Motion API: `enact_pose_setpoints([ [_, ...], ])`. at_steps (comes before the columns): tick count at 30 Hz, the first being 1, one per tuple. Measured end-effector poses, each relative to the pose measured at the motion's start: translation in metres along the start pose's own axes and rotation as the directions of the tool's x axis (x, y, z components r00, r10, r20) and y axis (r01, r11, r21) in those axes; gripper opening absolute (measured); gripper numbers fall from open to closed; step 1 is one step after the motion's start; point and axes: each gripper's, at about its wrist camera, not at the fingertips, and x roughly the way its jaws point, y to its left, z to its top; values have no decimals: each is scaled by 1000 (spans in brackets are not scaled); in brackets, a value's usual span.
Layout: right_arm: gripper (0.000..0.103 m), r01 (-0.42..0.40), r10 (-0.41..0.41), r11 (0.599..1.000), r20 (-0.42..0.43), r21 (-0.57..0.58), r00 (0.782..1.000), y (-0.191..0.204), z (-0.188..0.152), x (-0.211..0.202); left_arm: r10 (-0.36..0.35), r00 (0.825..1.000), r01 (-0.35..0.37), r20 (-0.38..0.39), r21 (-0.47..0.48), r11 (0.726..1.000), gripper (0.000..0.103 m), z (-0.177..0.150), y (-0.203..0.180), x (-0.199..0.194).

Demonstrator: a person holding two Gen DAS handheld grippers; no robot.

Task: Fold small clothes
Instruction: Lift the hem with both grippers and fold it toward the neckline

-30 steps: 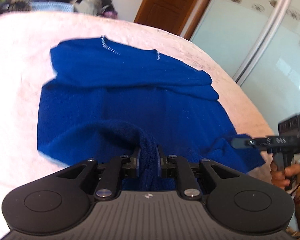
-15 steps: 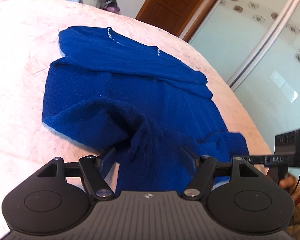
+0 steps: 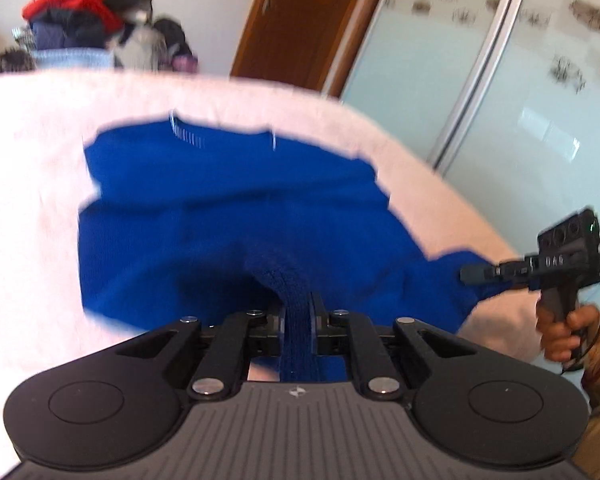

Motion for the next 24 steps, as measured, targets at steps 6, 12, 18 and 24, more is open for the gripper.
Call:
enact_pose_setpoints([
  [6, 15, -35, 35, 999, 51, 0, 998, 7, 29, 7, 53, 992, -46, 115, -58, 997, 10, 29, 6, -5],
  [12, 15, -29, 31, 999, 111, -21, 993, 9, 59, 16, 105, 977, -88, 184, -97, 991, 10, 53, 14, -4],
  [18, 15, -1, 8, 999, 202, -34, 979, 8, 91, 18, 167, 952, -129, 257, -159, 979, 10, 80, 30, -4],
  [24, 15, 12, -2, 999, 281, -34, 960, -1, 127, 26, 200, 928, -142, 314, -201, 969, 10, 110, 41, 2],
])
